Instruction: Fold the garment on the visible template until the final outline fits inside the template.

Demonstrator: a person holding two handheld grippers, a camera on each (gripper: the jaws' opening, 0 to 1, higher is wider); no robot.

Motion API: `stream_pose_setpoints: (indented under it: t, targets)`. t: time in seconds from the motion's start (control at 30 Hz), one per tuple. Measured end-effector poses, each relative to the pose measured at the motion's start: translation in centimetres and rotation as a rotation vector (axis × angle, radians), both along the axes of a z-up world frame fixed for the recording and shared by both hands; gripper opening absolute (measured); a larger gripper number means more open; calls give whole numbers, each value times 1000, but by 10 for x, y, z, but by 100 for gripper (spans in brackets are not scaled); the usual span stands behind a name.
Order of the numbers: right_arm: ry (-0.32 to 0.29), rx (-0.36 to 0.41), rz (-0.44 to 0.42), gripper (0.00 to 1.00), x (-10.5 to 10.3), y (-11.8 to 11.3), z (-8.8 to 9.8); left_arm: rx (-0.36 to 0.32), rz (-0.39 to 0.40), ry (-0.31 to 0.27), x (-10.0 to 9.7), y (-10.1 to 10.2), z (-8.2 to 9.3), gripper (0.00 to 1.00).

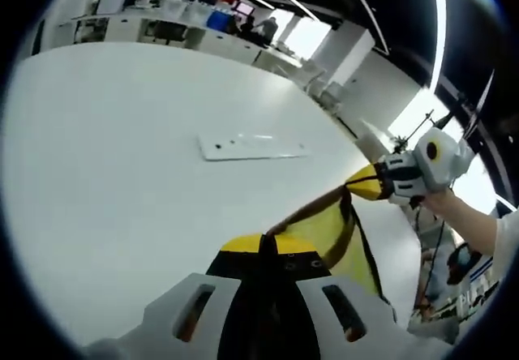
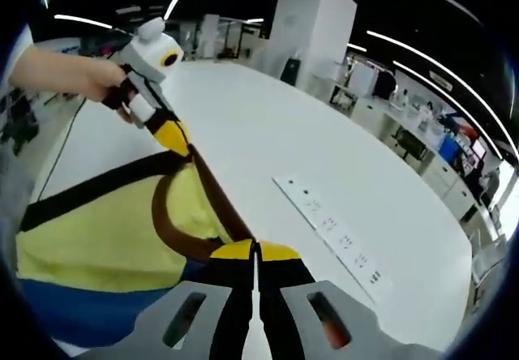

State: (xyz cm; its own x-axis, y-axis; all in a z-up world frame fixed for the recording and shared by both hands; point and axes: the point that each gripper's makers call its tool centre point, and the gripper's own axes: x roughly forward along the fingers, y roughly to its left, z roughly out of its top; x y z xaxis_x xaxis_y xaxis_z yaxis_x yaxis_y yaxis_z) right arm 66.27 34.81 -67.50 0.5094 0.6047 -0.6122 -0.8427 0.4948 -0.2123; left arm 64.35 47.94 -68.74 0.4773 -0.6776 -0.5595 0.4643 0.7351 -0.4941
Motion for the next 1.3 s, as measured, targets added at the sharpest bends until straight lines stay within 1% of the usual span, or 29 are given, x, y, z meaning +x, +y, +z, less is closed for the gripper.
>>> stream_pose_setpoints:
  t: [0.13, 0.4, 0.53, 0.6, 0.7, 0.77, 0.87, 1.07, 1.3]
  targets:
    - [5, -4, -3, 1, 10, 0, -5, 13, -4, 11, 3, 1, -7, 0]
    - [20, -18, -12, 1, 18, 1, -21, 34, -6, 36, 15, 2, -20, 0]
    - [25, -24, -19, 1, 27, -2, -27, 42, -12, 44, 21, 2, -26, 0]
    - [27, -29, -18, 1, 26, 1, -30, 42, -11, 47, 24, 2, -27, 0]
    - [28, -38, -21, 1, 32, 1, -36, 54, -16, 46, 27, 2, -31, 0]
    - [27, -47, -16, 1, 33, 4, -39, 69, -27, 45, 28, 3, -34, 0]
    - [31, -49, -17, 1, 34, 6, -43, 73, -30, 46, 31, 5, -37, 0]
    - [33, -50, -28, 1, 39, 6, -47, 83, -37, 42, 36, 6, -42, 0]
    - [39, -63, -33, 1, 44, 6, -61, 99, -48, 43, 40, 5, -51, 0]
